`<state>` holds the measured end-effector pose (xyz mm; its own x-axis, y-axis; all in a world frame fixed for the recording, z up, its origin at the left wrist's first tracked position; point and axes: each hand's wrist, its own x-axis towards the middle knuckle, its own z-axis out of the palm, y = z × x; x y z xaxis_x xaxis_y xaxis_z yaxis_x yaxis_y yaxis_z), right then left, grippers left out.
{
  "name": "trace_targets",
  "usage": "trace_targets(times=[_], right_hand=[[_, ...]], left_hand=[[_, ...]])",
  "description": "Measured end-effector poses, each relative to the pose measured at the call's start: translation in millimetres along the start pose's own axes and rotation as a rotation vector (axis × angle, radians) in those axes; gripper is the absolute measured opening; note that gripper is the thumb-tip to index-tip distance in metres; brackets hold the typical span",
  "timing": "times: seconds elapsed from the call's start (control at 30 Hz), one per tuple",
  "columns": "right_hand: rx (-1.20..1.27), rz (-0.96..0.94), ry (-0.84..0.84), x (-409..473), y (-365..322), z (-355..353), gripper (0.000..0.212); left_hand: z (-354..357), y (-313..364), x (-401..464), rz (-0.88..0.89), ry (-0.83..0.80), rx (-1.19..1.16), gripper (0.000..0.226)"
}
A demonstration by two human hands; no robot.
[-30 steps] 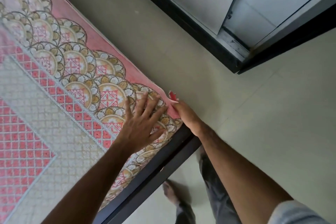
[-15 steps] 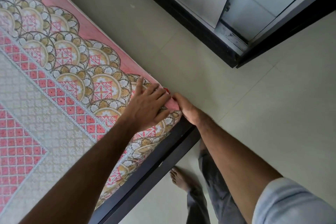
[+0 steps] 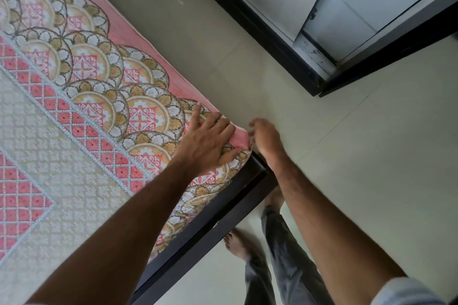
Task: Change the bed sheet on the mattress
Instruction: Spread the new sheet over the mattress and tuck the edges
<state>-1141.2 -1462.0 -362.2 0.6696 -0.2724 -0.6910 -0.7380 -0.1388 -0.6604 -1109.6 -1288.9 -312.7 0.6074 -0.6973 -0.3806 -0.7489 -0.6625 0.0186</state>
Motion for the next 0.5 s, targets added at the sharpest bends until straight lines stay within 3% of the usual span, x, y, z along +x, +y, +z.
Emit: trace_targets(times=[0.07, 0.2, 0.4, 0.5], right_hand=[[-0.129, 0.006, -0.148, -4, 8, 11, 0.050], [-0.249, -0.124, -0.220, 4, 21, 20, 0.057], [-0.574, -0.180, -0.432, 9, 3, 4, 0.041], [-0.833, -0.157, -0.303, 11, -33, 0, 0.020]], left_hand=[[4, 1, 2, -0.008, -0.004, 0.008, 0.061], [3, 2, 2, -0.008, -0.015, -0.013, 0.058], [-15, 5, 3, 0.045, -0.134, -0.035, 0.068], [-37, -3, 0, 0.059, -0.182, -0.028, 0.073]])
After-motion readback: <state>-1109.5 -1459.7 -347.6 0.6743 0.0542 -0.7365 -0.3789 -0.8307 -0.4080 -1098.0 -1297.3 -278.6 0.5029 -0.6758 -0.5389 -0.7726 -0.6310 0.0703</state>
